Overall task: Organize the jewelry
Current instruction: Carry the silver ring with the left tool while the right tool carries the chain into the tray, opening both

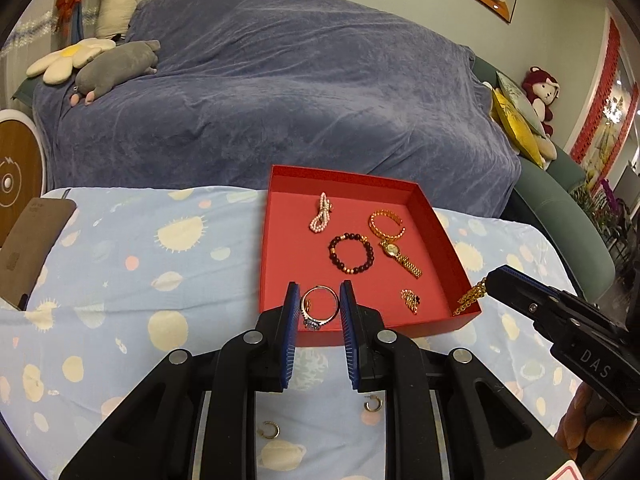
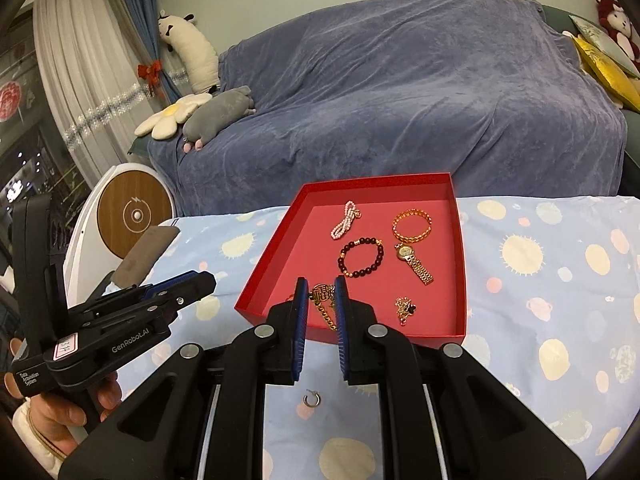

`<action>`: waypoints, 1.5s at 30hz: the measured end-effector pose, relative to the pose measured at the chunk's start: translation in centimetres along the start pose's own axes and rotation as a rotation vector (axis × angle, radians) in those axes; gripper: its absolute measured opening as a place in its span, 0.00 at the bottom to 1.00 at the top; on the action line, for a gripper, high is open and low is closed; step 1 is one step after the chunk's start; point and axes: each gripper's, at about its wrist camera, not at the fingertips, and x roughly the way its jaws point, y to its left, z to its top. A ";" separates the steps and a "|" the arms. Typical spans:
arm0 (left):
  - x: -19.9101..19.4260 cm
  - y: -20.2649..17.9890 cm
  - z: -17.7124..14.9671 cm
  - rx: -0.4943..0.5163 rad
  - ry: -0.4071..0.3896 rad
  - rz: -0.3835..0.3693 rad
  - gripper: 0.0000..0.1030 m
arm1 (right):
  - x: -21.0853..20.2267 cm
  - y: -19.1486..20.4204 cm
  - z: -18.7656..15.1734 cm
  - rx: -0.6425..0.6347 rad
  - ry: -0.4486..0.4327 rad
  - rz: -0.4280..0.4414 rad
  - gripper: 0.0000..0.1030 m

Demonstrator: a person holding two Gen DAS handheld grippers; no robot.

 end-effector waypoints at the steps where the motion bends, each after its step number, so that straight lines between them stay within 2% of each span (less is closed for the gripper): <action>1: 0.0 -0.1 0.2 0.002 -0.004 0.001 0.17 | 0.2 -0.1 0.1 0.000 0.001 -0.004 0.12; 9: 3.3 -1.7 3.0 -0.016 0.007 -0.006 0.17 | 2.9 -0.9 1.9 0.002 0.018 -0.050 0.12; 17: 7.3 -3.4 6.2 0.015 0.038 -0.003 0.17 | 5.7 -3.2 3.9 0.053 0.054 -0.073 0.12; 19: 8.2 -3.3 6.3 0.004 0.053 -0.018 0.17 | 6.4 -3.3 3.8 0.043 0.067 -0.084 0.12; 22: 9.7 -3.4 5.7 0.027 0.080 0.006 0.17 | 7.5 -3.9 3.4 0.046 0.094 -0.100 0.12; 28: 12.2 -2.9 5.2 0.009 0.122 0.021 0.17 | 9.1 -5.2 2.5 0.076 0.138 -0.119 0.12; 45: 13.7 -2.9 4.5 0.029 0.154 0.042 0.17 | 9.8 -5.4 2.2 0.070 0.148 -0.129 0.14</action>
